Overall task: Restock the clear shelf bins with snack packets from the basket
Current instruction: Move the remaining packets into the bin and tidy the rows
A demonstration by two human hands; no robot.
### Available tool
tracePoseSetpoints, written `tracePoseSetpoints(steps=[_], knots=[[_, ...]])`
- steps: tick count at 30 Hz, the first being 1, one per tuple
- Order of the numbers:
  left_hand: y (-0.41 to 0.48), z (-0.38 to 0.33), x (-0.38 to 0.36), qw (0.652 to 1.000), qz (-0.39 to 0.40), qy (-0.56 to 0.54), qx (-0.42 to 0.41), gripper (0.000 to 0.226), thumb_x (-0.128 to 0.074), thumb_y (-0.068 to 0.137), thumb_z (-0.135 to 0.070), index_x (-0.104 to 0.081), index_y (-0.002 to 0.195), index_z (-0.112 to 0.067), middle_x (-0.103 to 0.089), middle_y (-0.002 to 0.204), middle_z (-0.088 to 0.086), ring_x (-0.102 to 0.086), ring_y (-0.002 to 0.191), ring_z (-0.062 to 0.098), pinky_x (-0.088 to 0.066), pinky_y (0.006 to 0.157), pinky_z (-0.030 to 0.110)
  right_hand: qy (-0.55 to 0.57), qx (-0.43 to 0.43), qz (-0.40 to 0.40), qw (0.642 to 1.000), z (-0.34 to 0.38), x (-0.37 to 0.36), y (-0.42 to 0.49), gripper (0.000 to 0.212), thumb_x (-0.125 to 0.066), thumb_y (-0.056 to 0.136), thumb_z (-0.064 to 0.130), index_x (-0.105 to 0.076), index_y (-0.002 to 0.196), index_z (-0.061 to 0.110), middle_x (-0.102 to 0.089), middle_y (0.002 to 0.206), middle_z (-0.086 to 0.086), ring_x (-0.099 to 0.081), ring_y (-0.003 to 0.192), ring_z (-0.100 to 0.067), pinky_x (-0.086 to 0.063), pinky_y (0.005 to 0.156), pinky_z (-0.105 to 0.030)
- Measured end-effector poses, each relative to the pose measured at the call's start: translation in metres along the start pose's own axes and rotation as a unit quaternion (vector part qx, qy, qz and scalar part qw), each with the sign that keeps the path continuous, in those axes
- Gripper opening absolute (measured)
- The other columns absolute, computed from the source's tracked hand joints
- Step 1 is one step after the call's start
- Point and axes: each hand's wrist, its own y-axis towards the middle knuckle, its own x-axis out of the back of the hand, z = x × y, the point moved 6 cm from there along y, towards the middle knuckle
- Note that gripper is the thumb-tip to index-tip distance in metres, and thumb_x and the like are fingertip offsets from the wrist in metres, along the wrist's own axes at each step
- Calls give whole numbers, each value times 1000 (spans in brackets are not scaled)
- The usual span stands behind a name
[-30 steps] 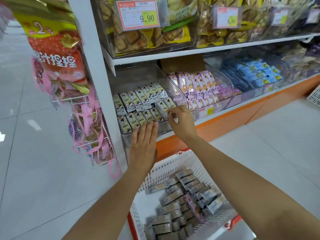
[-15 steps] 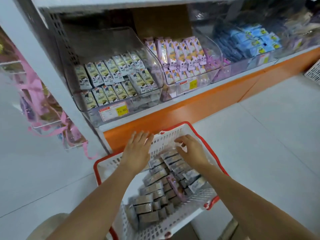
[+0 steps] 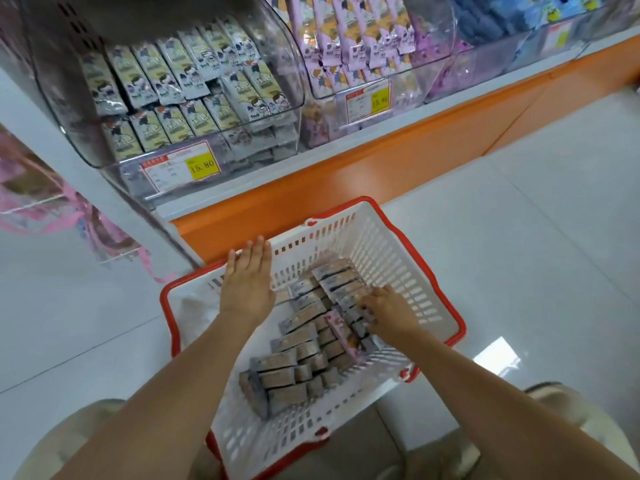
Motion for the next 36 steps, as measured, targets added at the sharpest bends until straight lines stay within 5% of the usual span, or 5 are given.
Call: tracePoseSetpoints(steps=[5, 13, 23, 33, 36], knots=[[-1, 3, 9, 1000, -12, -15, -8, 84, -50, 97, -38, 4, 156, -11, 7, 164, 8, 8, 151, 26, 9, 121, 45, 119, 11, -109, 987, 12, 35, 0, 26, -59, 84, 10, -63, 110, 13, -62, 104, -6, -56, 100, -27, -45, 76, -33], [-28, 6, 105, 955, -292, -4, -43, 83, -70, 76, -23, -35, 148, -1, -41, 146, 18, -33, 137, 35, -12, 120, 48, 421, 85, -253, 867, 54, 156, -6, 30, -59, 80, 27, -61, 109, 17, -60, 99, 2, -58, 87, -9, -54, 69, -27], [-35, 53, 181, 945, -321, 7, 57, 92, -68, 76, -16, -20, 155, -7, -24, 159, 15, -15, 148, 31, 5, 122, 45, 509, 164, -400, 744, 111, 284, -14, 17, -63, 81, 10, -56, 96, 13, -61, 95, -7, -54, 81, -17, -44, 64, -24], [-34, 61, 177, 955, -290, 17, 61, 100, -68, 75, -25, -11, 156, -9, -14, 163, 10, -10, 150, 28, 2, 123, 43, 372, 156, -429, 808, 179, 308, 33, 14, -66, 87, 14, -56, 96, 16, -52, 97, 1, -50, 89, -12, -41, 76, -23], [-33, 61, 173, 955, -292, 12, 57, 99, -64, 78, -26, -6, 157, -8, -5, 164, 10, -5, 151, 27, -2, 123, 45, 334, 129, -428, 830, 186, 309, 46, 15, -69, 86, 11, -60, 98, 14, -53, 100, -1, -46, 86, -8, -35, 72, -8]])
